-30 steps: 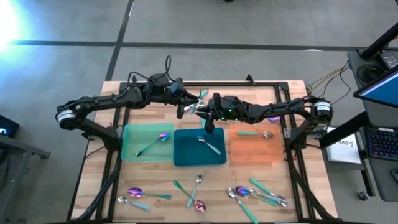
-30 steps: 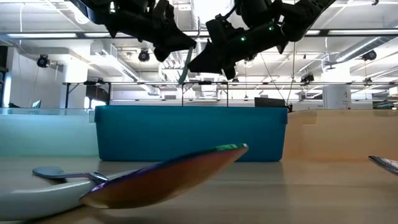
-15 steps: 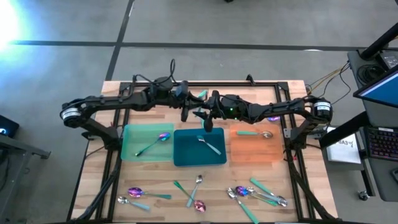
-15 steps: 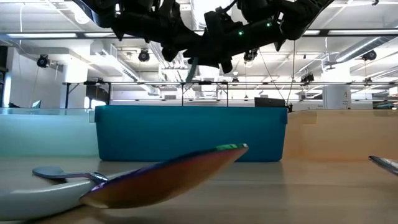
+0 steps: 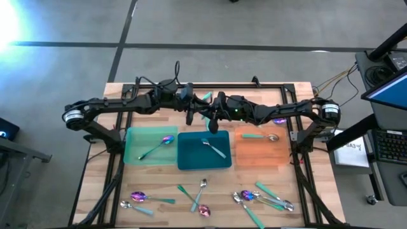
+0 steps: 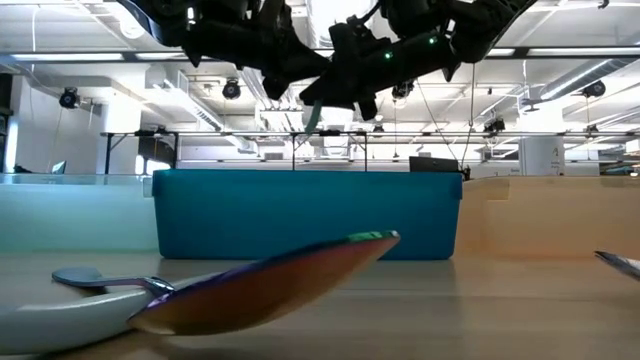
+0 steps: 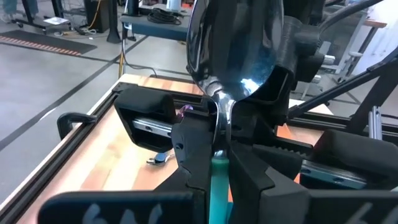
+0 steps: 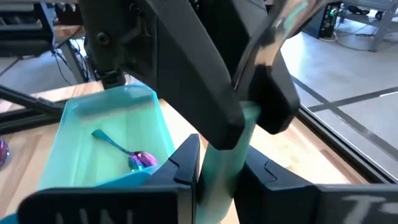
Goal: Sort silverware by color (type)
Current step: Put the green spoon into the orange bin, then put the blue spoon into the blue bin
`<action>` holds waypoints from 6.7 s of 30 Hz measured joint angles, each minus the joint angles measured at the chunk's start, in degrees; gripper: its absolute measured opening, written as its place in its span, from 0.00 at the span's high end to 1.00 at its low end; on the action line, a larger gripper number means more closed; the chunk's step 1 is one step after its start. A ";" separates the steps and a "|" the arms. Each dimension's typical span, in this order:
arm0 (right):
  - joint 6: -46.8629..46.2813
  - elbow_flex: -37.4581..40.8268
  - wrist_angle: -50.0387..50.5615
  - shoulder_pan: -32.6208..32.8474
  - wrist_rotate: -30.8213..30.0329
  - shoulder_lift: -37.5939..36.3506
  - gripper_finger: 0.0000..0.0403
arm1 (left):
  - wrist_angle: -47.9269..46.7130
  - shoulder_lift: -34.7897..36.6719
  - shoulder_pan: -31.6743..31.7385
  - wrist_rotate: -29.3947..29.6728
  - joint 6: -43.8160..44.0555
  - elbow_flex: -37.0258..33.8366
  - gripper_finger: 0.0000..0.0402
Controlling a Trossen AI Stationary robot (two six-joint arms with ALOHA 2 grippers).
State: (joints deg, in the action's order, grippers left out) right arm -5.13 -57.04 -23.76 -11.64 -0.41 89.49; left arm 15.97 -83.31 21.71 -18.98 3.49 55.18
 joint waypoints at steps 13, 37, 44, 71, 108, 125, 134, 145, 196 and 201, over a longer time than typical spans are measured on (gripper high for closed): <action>1.51 0.11 10.13 -3.40 -2.97 -3.76 0.88 | -12.08 2.11 1.69 1.16 -1.31 0.22 0.75; -19.08 -1.09 74.39 7.29 0.92 -13.26 0.88 | -32.50 -2.85 3.67 16.98 -7.98 0.24 0.73; -22.78 -1.03 78.74 9.97 0.90 -9.68 0.88 | -32.49 -5.71 3.67 16.98 -8.90 0.22 0.73; -17.67 -0.96 79.76 10.12 -6.87 -8.46 0.51 | -31.38 -29.60 3.86 16.84 -21.79 20.82 0.73; -16.71 -0.81 80.43 10.14 -7.19 -8.42 0.52 | -45.39 -40.15 5.92 16.85 -29.96 35.21 0.73; -16.80 -0.81 79.95 10.12 -8.87 -8.41 0.52 | -53.14 -42.87 9.79 14.82 -32.65 35.40 0.73; -16.71 -0.81 79.97 10.12 -9.00 -8.41 0.52 | -57.20 -42.87 9.75 14.12 -30.70 35.43 0.74; -16.71 -0.81 80.06 10.14 -8.98 -8.41 0.52 | -64.29 -42.86 9.75 13.97 -27.63 35.39 0.83; -22.02 -0.81 78.03 16.08 -10.01 -8.41 0.52 | -68.70 -20.70 -15.72 3.48 -5.65 22.70 0.99; -22.02 -0.81 76.57 16.41 -9.94 -8.41 0.52 | -67.88 -20.70 -15.80 3.50 -4.72 22.34 0.99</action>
State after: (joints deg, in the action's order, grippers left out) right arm -27.16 -57.84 52.81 4.78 -10.35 81.08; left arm -51.91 -104.01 5.91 -15.49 -1.23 77.52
